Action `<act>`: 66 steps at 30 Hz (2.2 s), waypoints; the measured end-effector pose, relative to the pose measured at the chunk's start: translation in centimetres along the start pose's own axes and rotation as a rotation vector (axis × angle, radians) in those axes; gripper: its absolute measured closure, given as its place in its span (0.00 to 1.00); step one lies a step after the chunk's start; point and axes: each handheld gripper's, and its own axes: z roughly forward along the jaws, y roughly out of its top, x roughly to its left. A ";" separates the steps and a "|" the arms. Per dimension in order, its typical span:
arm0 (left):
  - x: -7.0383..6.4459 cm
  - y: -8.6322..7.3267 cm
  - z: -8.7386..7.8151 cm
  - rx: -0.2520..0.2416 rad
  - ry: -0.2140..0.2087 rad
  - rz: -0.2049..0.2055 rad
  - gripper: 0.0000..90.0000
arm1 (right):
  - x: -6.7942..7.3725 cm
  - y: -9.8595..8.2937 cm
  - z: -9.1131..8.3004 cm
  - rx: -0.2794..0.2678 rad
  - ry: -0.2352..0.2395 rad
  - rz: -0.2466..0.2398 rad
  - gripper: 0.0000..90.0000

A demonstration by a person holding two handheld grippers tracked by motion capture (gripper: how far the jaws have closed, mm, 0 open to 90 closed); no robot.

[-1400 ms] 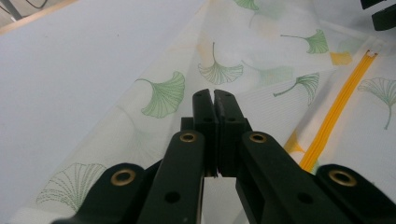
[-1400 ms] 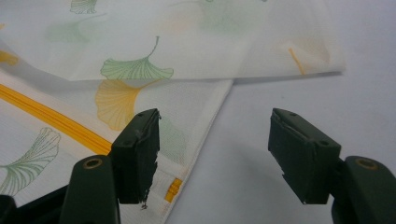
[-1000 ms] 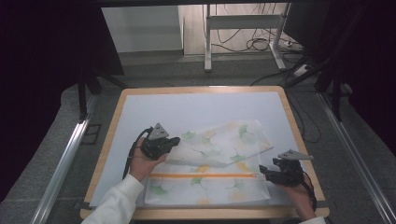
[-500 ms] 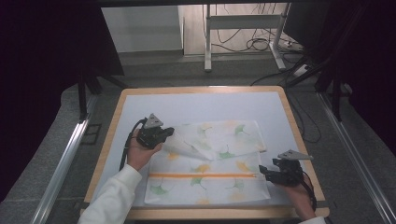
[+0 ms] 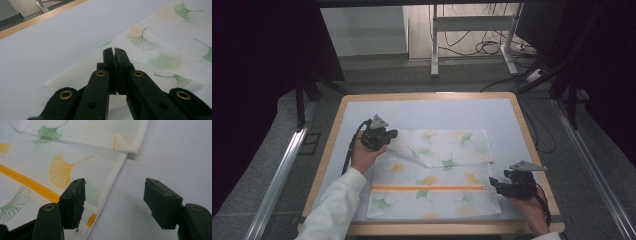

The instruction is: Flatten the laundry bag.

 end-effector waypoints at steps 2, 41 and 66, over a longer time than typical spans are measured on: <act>0.5 0.0 0.1 0.010 0.007 -0.007 0.99 | -0.1 0.0 0.0 0.001 0.001 0.000 0.37; 7.7 -0.1 0.8 -0.010 0.140 -0.216 0.79 | 0.1 -0.1 0.1 0.004 0.009 -0.003 0.37; 1.3 -2.1 -4.9 -0.047 -0.053 -0.132 0.52 | 0.5 0.2 -0.2 -0.011 0.016 -0.004 0.39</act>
